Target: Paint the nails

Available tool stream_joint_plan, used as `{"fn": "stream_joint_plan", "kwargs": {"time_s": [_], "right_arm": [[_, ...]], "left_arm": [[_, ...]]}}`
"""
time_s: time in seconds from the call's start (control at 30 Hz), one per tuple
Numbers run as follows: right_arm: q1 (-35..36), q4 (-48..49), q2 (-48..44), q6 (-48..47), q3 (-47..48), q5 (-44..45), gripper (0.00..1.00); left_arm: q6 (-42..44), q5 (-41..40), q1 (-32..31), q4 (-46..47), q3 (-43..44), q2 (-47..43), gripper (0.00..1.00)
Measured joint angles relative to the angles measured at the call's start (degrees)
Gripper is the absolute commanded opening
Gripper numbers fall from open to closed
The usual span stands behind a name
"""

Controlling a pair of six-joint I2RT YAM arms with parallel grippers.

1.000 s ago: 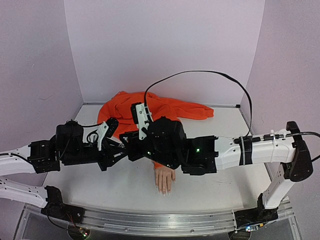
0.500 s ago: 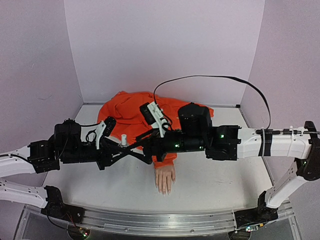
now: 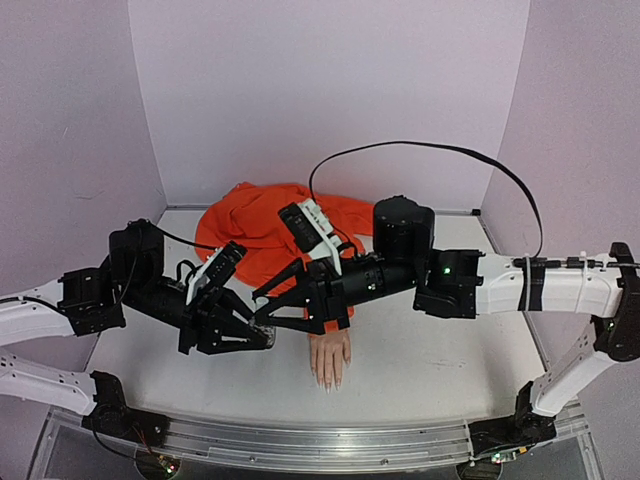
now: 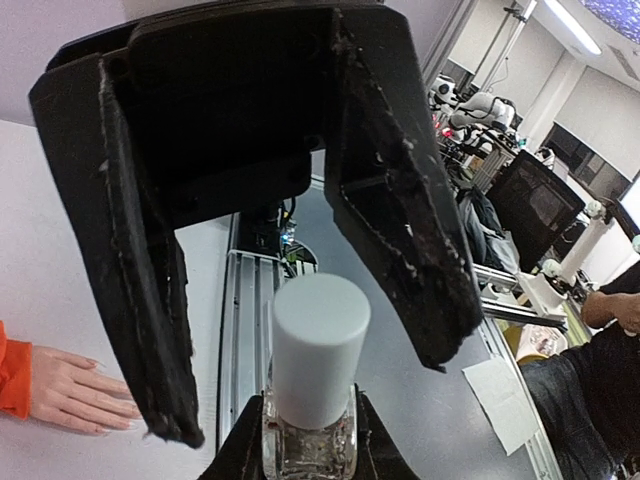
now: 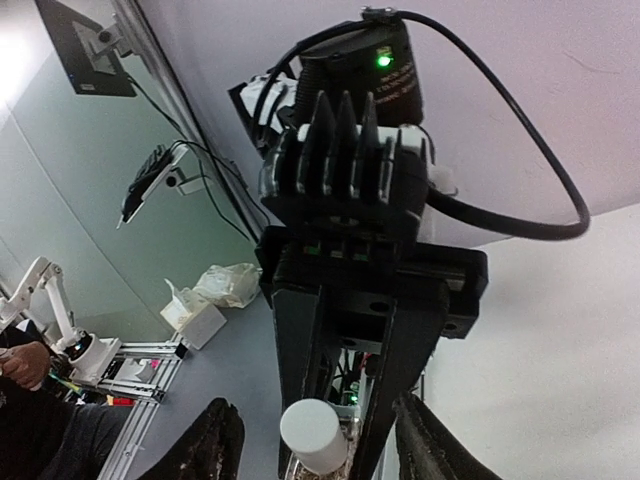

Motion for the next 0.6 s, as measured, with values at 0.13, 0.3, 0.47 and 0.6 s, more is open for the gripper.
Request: {"fn": "stream_joint_plan", "kwargs": {"time_s": [0.13, 0.3, 0.47, 0.6], "right_arm": [[0.00, 3.30, 2.12, 2.19, 0.61, -4.02, 0.38], [0.00, 5.70, 4.00, 4.17, 0.94, -6.82, 0.24], [0.04, 6.86, 4.61, 5.09, 1.33, -8.48, 0.12], [0.07, 7.28, 4.94, 5.46, 1.46, -9.05, 0.06]], "left_arm": [[-0.02, 2.80, -0.20, 0.52, 0.09, 0.98, 0.00], [-0.02, 4.50, -0.37, 0.55, 0.09, 1.64, 0.00], [0.02, 5.18, -0.37, 0.94, 0.09, 1.64, 0.00], [0.07, 4.68, -0.37, 0.94, 0.09, 1.60, 0.00]]}}
